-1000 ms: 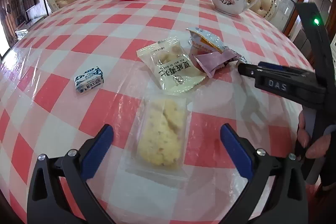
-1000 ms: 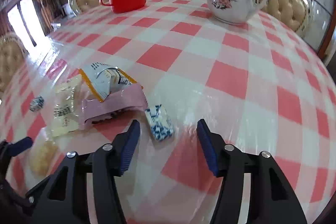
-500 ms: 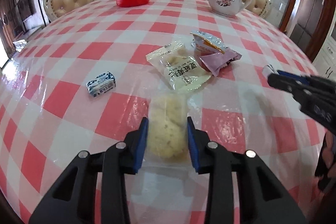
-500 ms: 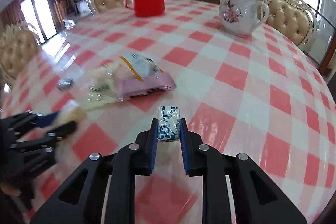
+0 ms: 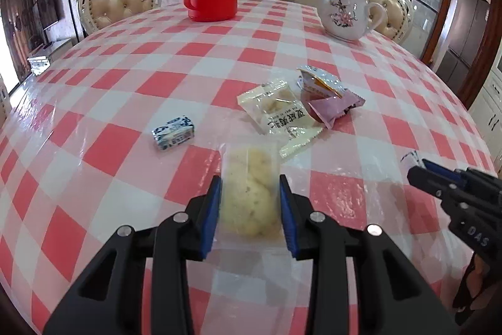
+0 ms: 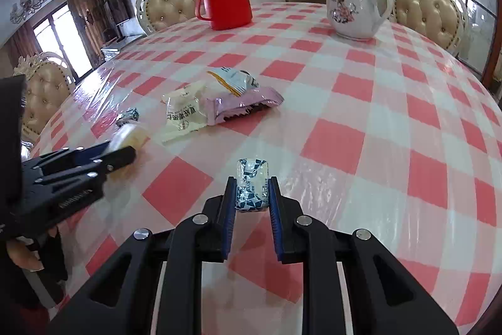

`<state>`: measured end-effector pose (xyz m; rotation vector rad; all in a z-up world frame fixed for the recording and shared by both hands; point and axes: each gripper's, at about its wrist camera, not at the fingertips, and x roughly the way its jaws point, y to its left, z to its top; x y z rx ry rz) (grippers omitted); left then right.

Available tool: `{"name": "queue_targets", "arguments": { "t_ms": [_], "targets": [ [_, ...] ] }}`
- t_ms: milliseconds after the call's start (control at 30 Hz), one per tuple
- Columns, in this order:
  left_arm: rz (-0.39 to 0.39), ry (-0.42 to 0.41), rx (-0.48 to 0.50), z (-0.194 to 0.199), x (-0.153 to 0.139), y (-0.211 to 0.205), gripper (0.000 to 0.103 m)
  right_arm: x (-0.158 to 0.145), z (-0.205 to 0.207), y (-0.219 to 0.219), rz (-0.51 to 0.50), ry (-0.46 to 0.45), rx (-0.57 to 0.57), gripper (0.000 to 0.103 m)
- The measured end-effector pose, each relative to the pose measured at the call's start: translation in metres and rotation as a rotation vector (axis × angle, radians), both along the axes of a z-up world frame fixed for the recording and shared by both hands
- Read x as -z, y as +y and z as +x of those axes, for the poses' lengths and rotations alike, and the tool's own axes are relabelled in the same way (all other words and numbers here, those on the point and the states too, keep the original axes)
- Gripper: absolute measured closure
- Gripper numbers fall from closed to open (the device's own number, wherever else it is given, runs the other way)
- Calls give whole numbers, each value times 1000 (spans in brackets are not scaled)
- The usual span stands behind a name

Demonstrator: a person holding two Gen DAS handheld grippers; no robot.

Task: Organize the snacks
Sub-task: 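Grasp the small blue-and-white box with the right tool while the left tool grasps another clear cake pack, then carry the blue-and-white box and clear cake pack into the clear box while opening both tools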

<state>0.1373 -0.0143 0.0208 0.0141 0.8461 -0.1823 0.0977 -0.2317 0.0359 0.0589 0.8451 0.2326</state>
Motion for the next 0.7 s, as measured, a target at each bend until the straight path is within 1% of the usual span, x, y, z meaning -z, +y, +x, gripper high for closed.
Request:
{"name": "queue_targets", "arguments": {
  "t_ms": [100, 233, 300, 467, 567, 700],
  "targets": [
    [-20, 3, -12, -5, -3, 4, 67, 2, 0, -2, -8, 2, 27, 82],
    [-26, -1, -19, -15, -5, 8, 67, -3, -13, -6, 25, -11, 52, 82],
    [-43, 5, -18, -21, -5, 10, 67, -1, -19, -3, 29, -8, 53, 82],
    [-48, -2, -11, -37, -5, 11, 67, 4, -34, 11, 11, 1, 45, 82],
    [-67, -7, -15, -48, -6, 15, 67, 4, -43, 16, 9, -6, 45, 82],
    [-92, -9, -35, -61, -6, 23, 67, 3, -53, 18, 34, -13, 56, 82]
  ]
}}
